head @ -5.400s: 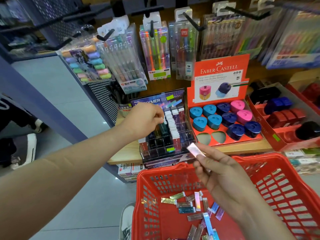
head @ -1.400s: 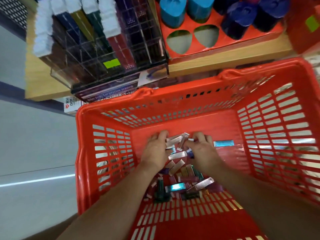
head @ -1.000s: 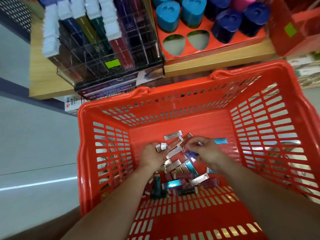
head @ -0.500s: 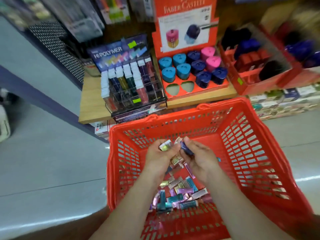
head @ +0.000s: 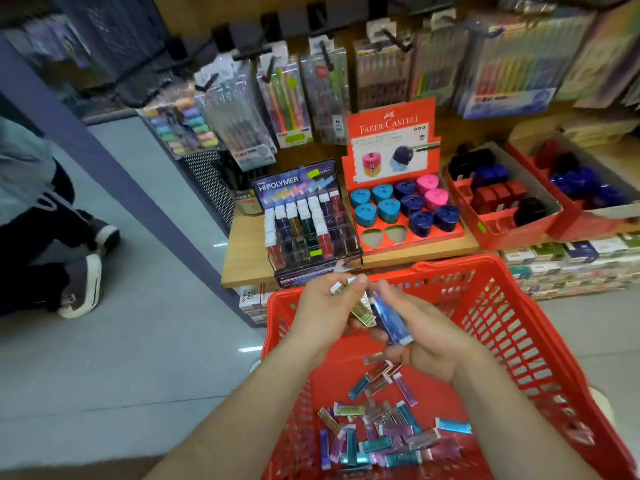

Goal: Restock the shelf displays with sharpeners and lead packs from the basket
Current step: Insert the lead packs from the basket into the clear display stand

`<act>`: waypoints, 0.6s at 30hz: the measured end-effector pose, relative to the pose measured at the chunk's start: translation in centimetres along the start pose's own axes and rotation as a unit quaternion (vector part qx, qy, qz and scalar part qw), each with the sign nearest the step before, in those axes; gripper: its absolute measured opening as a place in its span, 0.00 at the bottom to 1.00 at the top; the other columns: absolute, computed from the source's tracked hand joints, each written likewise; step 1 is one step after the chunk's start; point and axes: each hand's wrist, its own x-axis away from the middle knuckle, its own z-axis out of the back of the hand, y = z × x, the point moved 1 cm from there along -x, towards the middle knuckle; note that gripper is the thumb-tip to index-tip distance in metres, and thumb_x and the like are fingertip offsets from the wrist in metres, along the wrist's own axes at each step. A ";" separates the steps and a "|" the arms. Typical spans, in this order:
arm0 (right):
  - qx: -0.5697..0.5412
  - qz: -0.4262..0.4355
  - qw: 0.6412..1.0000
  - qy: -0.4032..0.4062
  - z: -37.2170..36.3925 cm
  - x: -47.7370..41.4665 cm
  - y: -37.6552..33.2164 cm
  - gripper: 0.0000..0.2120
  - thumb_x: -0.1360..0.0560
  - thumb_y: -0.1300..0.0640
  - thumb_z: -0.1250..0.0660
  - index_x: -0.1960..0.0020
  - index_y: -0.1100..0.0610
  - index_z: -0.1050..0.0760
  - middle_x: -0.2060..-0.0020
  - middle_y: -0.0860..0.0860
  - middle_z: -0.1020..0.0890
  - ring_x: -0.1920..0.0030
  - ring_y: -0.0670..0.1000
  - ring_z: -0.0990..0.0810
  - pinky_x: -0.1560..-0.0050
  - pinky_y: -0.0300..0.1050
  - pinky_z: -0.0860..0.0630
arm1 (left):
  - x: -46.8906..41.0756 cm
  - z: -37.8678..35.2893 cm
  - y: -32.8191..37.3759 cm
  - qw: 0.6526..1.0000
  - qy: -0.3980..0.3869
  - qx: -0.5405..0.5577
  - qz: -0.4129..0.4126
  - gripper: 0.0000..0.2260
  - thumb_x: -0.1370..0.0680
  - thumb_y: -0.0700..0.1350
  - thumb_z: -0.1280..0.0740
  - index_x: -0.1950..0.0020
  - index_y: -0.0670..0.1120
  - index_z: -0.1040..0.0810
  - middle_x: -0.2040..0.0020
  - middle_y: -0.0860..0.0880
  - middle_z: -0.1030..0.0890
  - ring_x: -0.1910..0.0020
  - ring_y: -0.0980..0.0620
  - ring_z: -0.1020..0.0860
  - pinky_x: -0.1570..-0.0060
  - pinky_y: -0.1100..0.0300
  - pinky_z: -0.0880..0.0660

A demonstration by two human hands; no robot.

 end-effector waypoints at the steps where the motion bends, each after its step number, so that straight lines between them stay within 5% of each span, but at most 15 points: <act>1: 0.007 0.010 1.000 -0.017 -0.7 0.2 -0.2 0.14 0.29 0.45 0.31 0.46 0.50 0.20 0.66 0.48 0.22 0.70 0.46 0.28 0.68 0.42 0.36 | 0.0 0.2 0.9 1.000 0.012 0.016 -0.005 0.08 0.23 0.48 0.31 0.57 0.44 0.19 0.69 0.47 0.21 0.74 0.52 0.26 0.71 0.61 0.28; 4: 0.010 0.040 0.999 -0.026 -2.4 0.2 -0.7 0.13 0.32 0.52 0.28 0.48 0.54 0.22 0.60 0.49 0.17 0.67 0.46 0.21 0.74 0.35 0.33 | -0.1 0.9 3.0 0.999 0.030 0.016 -0.033 0.10 0.24 0.47 0.29 0.65 0.47 0.21 0.72 0.48 0.23 0.73 0.52 0.26 0.69 0.60 0.28; 8: -0.012 0.066 0.998 -0.007 -3.2 -0.4 -1.7 0.10 0.26 0.63 0.31 0.46 0.56 0.23 0.57 0.51 0.15 0.65 0.48 0.17 0.75 0.35 0.30 | -0.6 2.5 5.0 0.997 0.006 -0.061 -0.051 0.06 0.25 0.47 0.29 0.60 0.47 0.17 0.68 0.47 0.20 0.71 0.51 0.26 0.70 0.61 0.28; 13: -0.005 0.072 0.997 -0.003 -3.6 -1.7 -2.3 0.14 0.28 0.62 0.30 0.43 0.58 0.24 0.56 0.55 0.15 0.68 0.48 0.19 0.76 0.34 0.33 | -2.2 5.5 7.6 0.991 -0.032 -0.126 -0.042 0.03 0.26 0.42 0.28 0.60 0.46 0.16 0.68 0.50 0.18 0.71 0.58 0.23 0.68 0.65 0.25; 18: -0.055 0.048 0.997 0.023 -4.2 -3.7 -2.6 0.03 0.24 0.65 0.34 0.53 0.59 0.24 0.60 0.55 0.15 0.68 0.49 0.18 0.76 0.35 0.33 | -5.4 8.7 8.5 0.987 0.007 -0.157 -0.030 0.06 0.28 0.42 0.26 0.56 0.40 0.18 0.68 0.45 0.18 0.71 0.53 0.24 0.66 0.60 0.24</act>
